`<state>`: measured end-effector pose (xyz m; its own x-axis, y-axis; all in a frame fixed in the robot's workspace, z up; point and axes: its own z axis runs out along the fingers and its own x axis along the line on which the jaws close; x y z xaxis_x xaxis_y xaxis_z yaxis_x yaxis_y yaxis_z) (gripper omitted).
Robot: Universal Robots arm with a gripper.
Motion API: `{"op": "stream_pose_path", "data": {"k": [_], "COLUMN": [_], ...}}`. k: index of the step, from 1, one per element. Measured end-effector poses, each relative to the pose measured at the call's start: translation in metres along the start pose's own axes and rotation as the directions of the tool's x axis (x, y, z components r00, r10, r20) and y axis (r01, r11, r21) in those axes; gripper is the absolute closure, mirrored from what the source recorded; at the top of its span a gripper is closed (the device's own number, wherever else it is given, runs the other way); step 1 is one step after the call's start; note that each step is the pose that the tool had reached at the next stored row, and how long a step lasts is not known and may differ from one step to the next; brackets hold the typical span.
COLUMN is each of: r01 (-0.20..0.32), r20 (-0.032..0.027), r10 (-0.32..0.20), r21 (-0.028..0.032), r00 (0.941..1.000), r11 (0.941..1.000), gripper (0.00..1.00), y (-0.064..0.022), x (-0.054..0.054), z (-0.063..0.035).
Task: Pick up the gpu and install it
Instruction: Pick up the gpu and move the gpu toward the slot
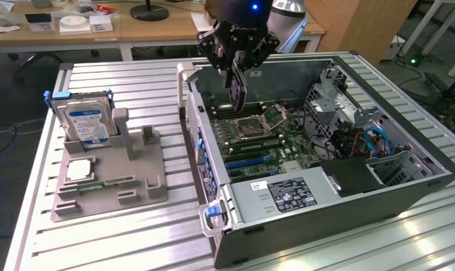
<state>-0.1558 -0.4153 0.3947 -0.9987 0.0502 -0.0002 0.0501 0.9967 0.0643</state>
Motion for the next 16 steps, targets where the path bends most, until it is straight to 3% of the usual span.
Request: {"op": "stream_pose_path", "data": {"k": [16], "r01": [0.000], "r20": [0.0000], "r10": [0.000], "r21": [0.0000], "r00": [1.0000], "r11": [1.0000], "gripper": [0.73], "y": [0.0013], "x": [-0.025], "z": [0.0001]}}
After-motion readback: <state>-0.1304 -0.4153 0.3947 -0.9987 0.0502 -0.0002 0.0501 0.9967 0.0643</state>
